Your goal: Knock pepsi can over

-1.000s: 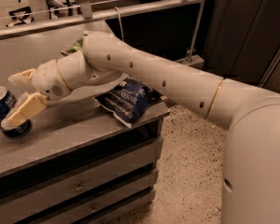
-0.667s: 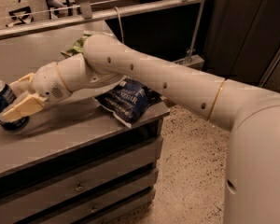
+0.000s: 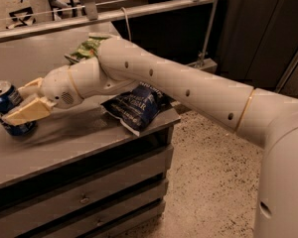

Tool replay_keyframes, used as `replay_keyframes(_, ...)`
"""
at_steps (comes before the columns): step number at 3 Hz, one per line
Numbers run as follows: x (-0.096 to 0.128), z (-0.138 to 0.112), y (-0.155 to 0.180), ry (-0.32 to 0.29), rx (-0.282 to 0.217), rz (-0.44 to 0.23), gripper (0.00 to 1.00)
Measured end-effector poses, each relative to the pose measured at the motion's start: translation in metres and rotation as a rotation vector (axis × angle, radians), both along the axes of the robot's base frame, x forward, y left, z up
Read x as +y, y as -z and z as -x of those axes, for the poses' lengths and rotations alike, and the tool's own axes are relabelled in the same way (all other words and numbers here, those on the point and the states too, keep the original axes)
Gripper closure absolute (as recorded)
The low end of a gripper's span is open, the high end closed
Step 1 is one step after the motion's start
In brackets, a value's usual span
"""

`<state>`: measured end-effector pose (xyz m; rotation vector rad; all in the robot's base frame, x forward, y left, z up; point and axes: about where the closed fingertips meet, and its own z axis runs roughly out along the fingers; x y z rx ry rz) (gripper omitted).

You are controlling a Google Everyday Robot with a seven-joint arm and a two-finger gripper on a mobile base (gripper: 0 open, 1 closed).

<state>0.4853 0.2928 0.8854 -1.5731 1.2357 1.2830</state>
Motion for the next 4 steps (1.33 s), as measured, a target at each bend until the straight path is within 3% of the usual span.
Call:
replay_keyframes(1,-0.03,-0.021,-0.017,0.064,-0.04,0.069,1.0)
replay_keyframes(2,-0.081,-0.063,-0.043,0.159,-0.111,0.21,1.0)
replay_keyframes(3,-0.134,-0.105,-0.063,0.242,-0.177,0.409,1.0)
replay_keyframes(4,-0.173,-0.143,-0.056,0.271,-0.24,0.624,1.0)
